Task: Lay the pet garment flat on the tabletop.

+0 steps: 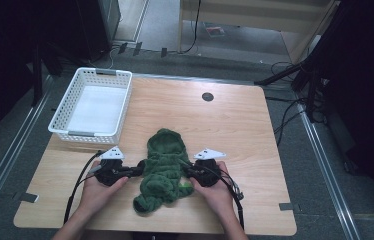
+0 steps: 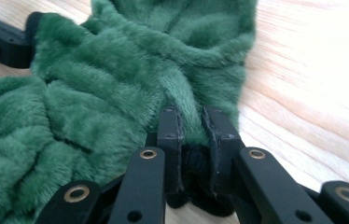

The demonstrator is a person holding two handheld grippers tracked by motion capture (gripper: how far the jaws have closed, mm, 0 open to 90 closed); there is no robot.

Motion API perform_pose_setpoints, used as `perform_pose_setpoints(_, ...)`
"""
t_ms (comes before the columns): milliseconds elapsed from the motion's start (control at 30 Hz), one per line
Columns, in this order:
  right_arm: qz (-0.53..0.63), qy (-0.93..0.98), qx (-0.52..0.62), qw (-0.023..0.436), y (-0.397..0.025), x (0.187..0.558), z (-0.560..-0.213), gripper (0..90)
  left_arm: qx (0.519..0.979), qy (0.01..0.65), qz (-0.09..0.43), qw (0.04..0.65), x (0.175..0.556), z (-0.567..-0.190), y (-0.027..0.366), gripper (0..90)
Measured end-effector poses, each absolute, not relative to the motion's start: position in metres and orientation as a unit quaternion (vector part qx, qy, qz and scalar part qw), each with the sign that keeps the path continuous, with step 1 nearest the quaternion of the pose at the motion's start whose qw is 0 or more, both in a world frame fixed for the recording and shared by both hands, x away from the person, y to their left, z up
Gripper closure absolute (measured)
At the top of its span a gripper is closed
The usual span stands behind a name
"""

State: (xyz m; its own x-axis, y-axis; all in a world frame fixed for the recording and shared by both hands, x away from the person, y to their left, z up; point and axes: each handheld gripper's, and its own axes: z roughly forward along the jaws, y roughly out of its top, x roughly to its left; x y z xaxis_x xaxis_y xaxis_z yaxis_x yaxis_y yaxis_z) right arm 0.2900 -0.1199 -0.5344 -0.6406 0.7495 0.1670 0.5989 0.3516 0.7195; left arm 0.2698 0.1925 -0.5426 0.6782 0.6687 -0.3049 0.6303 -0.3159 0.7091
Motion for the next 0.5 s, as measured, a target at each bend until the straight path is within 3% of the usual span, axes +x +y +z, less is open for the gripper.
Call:
perform_pose_setpoints(67, 0.391, 0.817, 0.415, 0.091, -0.124, 0.289, -0.535, 79.6, 0.833, 0.38, 0.018, 0.401, 0.267, -0.543, 0.191, 89.3)
perform_pose_setpoints(200, 0.386, 0.825, 0.406, 0.077, -0.128, 0.285, -0.535, 79.4, 0.835, 0.378, 0.011, 0.399, 0.267, -0.544, 0.193, 89.3)
perform_pose_setpoints(333, 0.392, 0.827, 0.396, 0.076, -0.129, 0.284, -0.532, 69.5, 0.821, 0.385, 0.0, 0.422, 0.268, -0.544, 0.196, 85.7)
perform_pose_setpoints(367, 0.399, 0.825, 0.392, 0.078, -0.13, 0.283, -0.529, 64.6, 0.814, 0.387, -0.002, 0.433, 0.269, -0.543, 0.198, 78.4)
perform_pose_setpoints(400, 0.419, 0.819, 0.383, 0.087, -0.135, 0.284, -0.519, 57.4, 0.801, 0.395, 0.012, 0.449, 0.27, -0.537, 0.199, 61.8)
perform_pose_setpoints(500, 0.464, 0.789, 0.392, 0.091, -0.146, 0.29, -0.5, 54.6, 0.773, 0.408, 0.02, 0.485, 0.274, -0.526, 0.201, 49.9)
